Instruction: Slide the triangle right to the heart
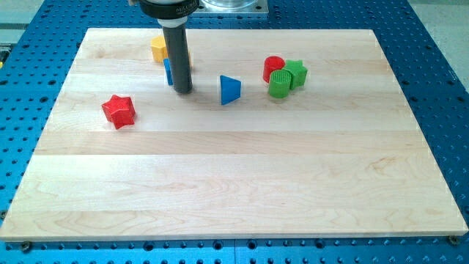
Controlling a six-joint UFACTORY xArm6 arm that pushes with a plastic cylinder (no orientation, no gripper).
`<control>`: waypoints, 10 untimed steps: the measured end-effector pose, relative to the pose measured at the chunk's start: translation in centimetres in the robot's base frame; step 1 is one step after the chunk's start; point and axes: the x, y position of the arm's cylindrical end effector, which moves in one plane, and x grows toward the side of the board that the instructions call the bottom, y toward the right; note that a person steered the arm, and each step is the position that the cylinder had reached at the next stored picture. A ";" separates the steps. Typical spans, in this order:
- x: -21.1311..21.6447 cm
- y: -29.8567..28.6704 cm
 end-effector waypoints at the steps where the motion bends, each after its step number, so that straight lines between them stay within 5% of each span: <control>1: -3.3 -1.9; 3: 5.2 3.9; 4: 4.2 8.9; 6: -1.1 7.7; 7: 1.7 11.3; 9: -8.4 4.5; 10: -2.4 -0.3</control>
